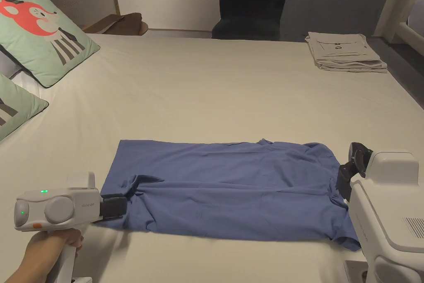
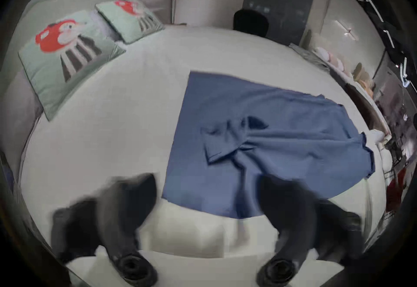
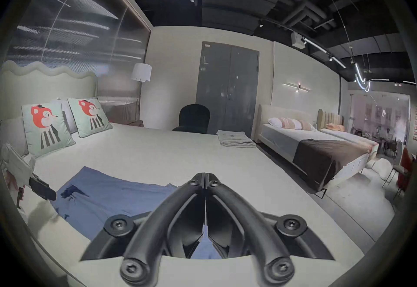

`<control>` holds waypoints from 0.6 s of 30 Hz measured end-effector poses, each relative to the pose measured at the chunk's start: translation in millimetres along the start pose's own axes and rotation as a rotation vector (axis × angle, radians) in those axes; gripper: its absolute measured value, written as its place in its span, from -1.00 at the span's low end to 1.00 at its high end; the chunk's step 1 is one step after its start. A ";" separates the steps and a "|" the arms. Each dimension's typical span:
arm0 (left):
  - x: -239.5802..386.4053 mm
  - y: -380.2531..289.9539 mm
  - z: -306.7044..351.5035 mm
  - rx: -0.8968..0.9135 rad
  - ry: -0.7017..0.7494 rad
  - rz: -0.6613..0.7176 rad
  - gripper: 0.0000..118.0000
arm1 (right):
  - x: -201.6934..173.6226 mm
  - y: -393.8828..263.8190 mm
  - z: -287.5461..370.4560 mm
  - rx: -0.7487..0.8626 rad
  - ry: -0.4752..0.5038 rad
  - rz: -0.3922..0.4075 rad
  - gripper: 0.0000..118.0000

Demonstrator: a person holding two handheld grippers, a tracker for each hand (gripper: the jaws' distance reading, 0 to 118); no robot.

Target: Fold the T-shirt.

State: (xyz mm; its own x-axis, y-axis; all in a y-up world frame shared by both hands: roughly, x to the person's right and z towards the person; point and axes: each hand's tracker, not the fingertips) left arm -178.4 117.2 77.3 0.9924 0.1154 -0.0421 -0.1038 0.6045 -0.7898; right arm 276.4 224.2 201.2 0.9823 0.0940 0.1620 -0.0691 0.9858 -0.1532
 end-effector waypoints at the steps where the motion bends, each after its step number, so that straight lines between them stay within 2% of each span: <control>1: -1.0 -2.0 -4.7 -0.001 -0.007 0.000 0.79 | 0.0 -1.4 -1.7 -0.008 0.000 0.003 -1.00; 6: 4.6 -10.3 -20.5 -0.043 0.041 -0.026 0.73 | 0.9 -9.6 -9.2 -0.036 -0.003 0.007 -1.00; 7: 7.2 -12.1 -22.7 -0.048 0.043 -0.037 0.65 | 1.5 -10.7 -10.0 -0.042 -0.004 0.007 -1.00; 9: 14.2 -15.1 -25.8 -0.058 0.059 -0.065 0.23 | 2.9 -12.9 -10.2 -0.050 -0.006 0.006 -1.00; 10: 16.1 -16.3 -23.6 -0.048 0.067 -0.075 0.10 | 3.7 -13.9 -10.1 -0.053 -0.007 0.007 -1.00; 11: 19.4 -17.0 -21.2 -0.031 0.073 -0.089 0.07 | 4.6 -14.7 -10.3 -0.057 -0.008 0.009 -1.00; 12: 22.2 -17.2 -17.5 -0.013 0.062 -0.102 -0.12 | 5.8 -15.7 -10.3 -0.060 -0.010 0.010 -1.00; 13: 23.6 -16.4 -14.7 -0.006 0.042 -0.104 -0.60 | 7.0 -16.3 -9.4 -0.063 -0.011 0.010 -1.00; 14: 24.2 -15.1 -12.8 -0.007 0.025 -0.098 -0.86 | 8.5 -17.2 -9.6 -0.067 -0.014 0.008 -1.00; 18: 28.2 -9.9 -1.4 0.011 0.021 -0.089 -0.87 | 20.2 -26.3 -13.3 -0.117 -0.035 -0.015 -1.00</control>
State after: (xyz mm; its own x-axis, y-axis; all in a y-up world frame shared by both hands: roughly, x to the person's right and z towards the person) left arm -149.3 113.4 83.1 0.9989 0.0438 0.0151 -0.0154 0.6206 -0.7840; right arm 300.4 198.4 195.6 0.9763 0.0860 0.1985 -0.0315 0.9643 -0.2630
